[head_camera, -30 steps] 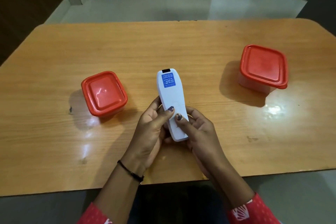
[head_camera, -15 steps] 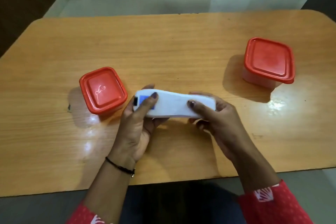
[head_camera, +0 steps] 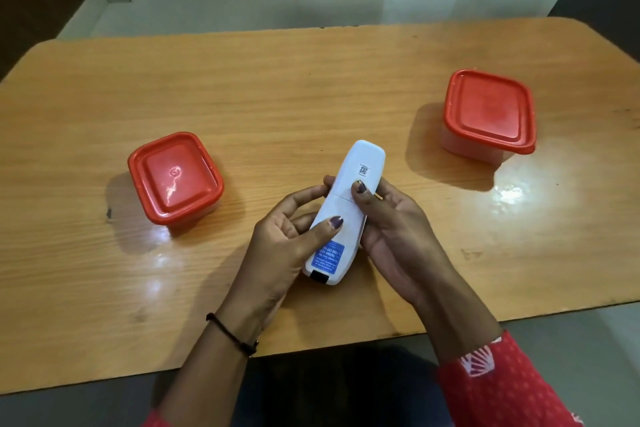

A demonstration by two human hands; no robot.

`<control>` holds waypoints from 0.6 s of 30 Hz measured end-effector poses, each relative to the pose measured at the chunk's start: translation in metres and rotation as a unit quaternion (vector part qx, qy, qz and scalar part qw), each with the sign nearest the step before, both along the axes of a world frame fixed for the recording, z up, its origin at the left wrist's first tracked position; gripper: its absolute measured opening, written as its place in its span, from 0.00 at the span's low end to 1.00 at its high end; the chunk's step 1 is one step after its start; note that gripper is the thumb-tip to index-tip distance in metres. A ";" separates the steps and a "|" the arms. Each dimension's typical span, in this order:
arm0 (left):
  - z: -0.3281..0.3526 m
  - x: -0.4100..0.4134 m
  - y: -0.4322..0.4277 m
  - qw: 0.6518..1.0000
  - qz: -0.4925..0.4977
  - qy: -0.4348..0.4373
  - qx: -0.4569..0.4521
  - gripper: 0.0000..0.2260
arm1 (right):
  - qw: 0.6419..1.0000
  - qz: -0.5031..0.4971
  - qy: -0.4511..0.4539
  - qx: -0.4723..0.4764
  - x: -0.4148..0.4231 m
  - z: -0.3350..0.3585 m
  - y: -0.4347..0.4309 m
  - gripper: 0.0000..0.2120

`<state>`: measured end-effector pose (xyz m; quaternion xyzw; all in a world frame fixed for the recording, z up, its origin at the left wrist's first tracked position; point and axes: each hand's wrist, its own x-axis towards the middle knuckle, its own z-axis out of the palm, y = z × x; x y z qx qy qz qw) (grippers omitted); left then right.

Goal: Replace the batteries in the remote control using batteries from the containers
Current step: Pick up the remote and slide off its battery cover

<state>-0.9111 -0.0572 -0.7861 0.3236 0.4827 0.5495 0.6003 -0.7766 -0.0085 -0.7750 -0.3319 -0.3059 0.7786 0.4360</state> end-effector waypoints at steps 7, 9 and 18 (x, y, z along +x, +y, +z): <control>-0.003 0.019 -0.004 0.997 0.063 0.040 0.035 0.18 | 0.995 -0.071 -0.070 0.032 -0.007 -0.002 -0.004 0.08; -0.005 0.027 -0.005 0.994 0.087 0.041 0.043 0.19 | 0.992 -0.094 -0.082 0.035 -0.009 -0.003 -0.004 0.08; -0.009 0.047 -0.007 0.992 0.101 0.051 0.061 0.19 | 0.991 -0.104 -0.083 0.013 -0.003 -0.002 0.000 0.13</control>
